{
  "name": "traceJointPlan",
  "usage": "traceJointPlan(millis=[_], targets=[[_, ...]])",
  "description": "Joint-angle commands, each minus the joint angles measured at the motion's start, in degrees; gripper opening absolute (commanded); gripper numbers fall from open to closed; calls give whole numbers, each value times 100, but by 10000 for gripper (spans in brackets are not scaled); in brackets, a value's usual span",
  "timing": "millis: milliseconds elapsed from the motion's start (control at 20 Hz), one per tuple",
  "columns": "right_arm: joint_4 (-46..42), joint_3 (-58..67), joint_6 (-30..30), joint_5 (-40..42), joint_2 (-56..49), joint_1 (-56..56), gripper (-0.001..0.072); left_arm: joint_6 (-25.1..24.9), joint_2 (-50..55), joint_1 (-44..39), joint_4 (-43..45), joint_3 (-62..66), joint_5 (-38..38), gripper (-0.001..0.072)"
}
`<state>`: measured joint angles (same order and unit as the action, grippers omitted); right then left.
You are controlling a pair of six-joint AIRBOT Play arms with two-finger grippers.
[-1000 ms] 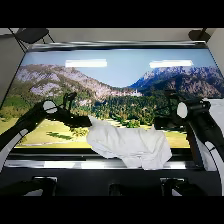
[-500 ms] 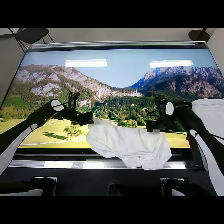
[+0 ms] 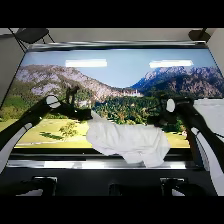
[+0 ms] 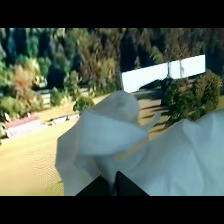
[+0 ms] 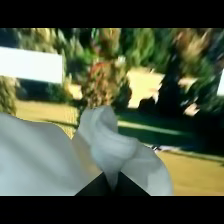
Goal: Fold the shirts.
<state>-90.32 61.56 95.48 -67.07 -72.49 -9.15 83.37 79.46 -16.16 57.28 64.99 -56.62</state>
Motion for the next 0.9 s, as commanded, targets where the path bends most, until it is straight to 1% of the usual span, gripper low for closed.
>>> traceJointPlan(millis=[0,150,200,300,400,500,650,700,750,800,850], targets=[[-728,1038,-17,798,896,2,47,197,-839,17,1163,1139,9,33],[-1019,2350,-15,1659,1849,2,47,527,-1602,177,1871,2798,4,33],[-1193,2715,-13,1740,2138,2,47,723,-1836,293,2135,3307,4,32],[-1283,3093,33,1637,2623,2,47,1073,-2234,557,2509,3967,-136,32],[-1268,3101,70,1384,2999,2,47,1119,-2590,684,2529,4120,-310,33],[-1080,3101,369,1156,3237,2,47,1117,-2896,588,2430,4122,-402,33],[-933,3101,444,1123,3506,2,47,1121,-3233,457,2420,4133,-387,32],[-931,3101,446,1008,3569,2,47,1119,-3298,459,2463,4131,-415,32],[-935,3101,494,695,3591,2,47,1119,-3309,461,2603,4131,-533,32],[-933,3099,581,177,3567,2,47,1119,-3265,461,2793,4124,-758,32],[-925,3088,654,-629,3442,2,47,1117,-3169,461,3040,4085,-1051,33]])
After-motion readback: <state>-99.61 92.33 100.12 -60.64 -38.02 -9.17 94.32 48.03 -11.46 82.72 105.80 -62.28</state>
